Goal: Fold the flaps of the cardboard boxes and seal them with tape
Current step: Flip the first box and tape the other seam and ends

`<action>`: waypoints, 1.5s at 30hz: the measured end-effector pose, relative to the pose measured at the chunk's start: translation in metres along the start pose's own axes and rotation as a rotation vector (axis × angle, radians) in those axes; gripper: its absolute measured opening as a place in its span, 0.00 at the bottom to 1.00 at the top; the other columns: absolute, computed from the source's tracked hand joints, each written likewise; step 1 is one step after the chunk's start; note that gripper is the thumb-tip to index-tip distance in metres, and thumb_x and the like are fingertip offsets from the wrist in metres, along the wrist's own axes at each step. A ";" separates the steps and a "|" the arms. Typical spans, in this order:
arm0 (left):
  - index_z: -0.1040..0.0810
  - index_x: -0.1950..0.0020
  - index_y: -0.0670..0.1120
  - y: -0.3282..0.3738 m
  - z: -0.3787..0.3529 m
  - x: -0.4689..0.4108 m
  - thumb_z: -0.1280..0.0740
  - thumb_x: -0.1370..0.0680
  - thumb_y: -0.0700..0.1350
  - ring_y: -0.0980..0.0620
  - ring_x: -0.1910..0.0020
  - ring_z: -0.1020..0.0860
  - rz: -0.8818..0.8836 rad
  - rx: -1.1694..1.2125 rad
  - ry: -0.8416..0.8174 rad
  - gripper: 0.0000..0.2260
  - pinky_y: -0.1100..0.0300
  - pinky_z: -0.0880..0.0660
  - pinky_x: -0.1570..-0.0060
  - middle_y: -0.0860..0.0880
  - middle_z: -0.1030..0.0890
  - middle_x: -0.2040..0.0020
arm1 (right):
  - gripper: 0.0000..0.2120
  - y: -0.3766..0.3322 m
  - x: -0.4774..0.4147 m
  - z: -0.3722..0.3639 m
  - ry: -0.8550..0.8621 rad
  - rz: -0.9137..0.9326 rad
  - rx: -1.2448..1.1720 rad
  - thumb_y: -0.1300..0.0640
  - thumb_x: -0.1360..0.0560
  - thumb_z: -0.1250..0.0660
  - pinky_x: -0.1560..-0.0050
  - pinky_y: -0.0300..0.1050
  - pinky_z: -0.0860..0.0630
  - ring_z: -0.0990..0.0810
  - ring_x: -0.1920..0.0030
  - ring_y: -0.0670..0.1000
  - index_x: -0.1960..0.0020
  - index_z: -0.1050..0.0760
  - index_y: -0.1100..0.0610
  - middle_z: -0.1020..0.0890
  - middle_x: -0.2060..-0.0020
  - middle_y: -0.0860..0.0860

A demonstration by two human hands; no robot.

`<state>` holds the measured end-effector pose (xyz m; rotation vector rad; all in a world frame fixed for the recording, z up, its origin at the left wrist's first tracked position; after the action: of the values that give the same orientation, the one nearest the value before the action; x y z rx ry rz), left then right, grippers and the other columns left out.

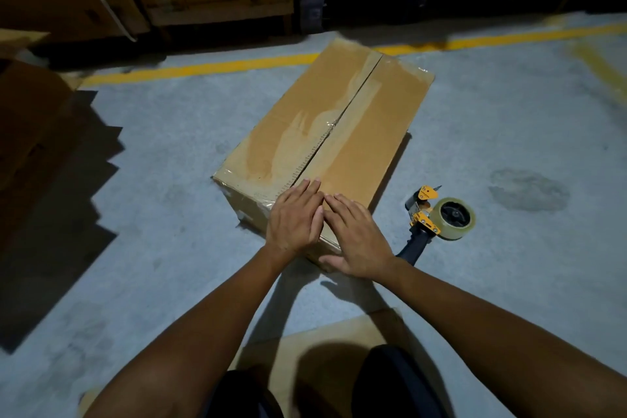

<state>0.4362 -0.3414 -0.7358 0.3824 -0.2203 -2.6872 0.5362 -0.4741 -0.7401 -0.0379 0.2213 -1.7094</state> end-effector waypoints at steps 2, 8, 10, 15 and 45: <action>0.23 0.32 0.45 -0.002 0.005 0.000 0.50 0.18 0.51 0.48 0.27 0.31 -0.049 -0.017 -0.024 0.23 0.50 0.35 0.28 0.46 0.26 0.28 | 0.34 -0.002 -0.001 0.009 0.010 -0.012 -0.082 0.33 0.24 0.39 0.24 0.57 0.42 0.39 0.23 0.56 0.28 0.32 0.56 0.34 0.25 0.56; 0.30 0.25 0.45 -0.021 0.001 0.008 0.52 0.18 0.52 0.44 0.22 0.40 0.093 -0.133 -0.021 0.25 0.40 0.42 0.25 0.43 0.35 0.22 | 0.23 -0.020 -0.010 -0.001 0.139 -0.122 0.065 0.41 0.19 0.43 0.32 0.59 0.31 0.29 0.29 0.59 0.37 0.25 0.57 0.26 0.31 0.59; 0.28 0.27 0.46 -0.017 -0.002 0.009 0.49 0.19 0.52 0.42 0.22 0.40 0.188 -0.078 0.017 0.24 0.39 0.42 0.26 0.43 0.35 0.22 | 0.24 -0.019 -0.011 -0.003 0.121 -0.089 0.152 0.40 0.20 0.44 0.33 0.59 0.30 0.28 0.30 0.61 0.37 0.25 0.58 0.26 0.31 0.60; 0.31 0.27 0.44 -0.007 -0.007 0.018 0.45 0.22 0.51 0.38 0.21 0.45 0.444 0.138 0.160 0.24 0.38 0.45 0.25 0.37 0.39 0.22 | 0.27 -0.024 -0.017 0.010 -0.037 -0.066 0.277 0.38 0.28 0.32 0.38 0.60 0.28 0.27 0.33 0.63 0.41 0.25 0.59 0.26 0.33 0.62; 0.44 0.19 0.53 -0.097 0.011 0.036 0.52 0.20 0.64 0.45 0.24 0.36 1.214 0.977 0.585 0.30 0.60 0.38 0.35 0.49 0.39 0.20 | 0.25 -0.076 -0.122 0.011 0.089 -0.196 0.164 0.33 0.21 0.47 0.49 0.55 0.31 0.29 0.47 0.55 0.44 0.27 0.54 0.27 0.46 0.55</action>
<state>0.3648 -0.2677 -0.7541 0.8977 -1.1310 -1.0750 0.4825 -0.3451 -0.7036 0.1419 0.1459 -1.9210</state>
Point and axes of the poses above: each hand's wrist, its own x-axis away from the middle knuckle, its own z-axis out of the back of the hand, y = z × x, the point moved 2 cm from there along -x, towards the middle knuckle
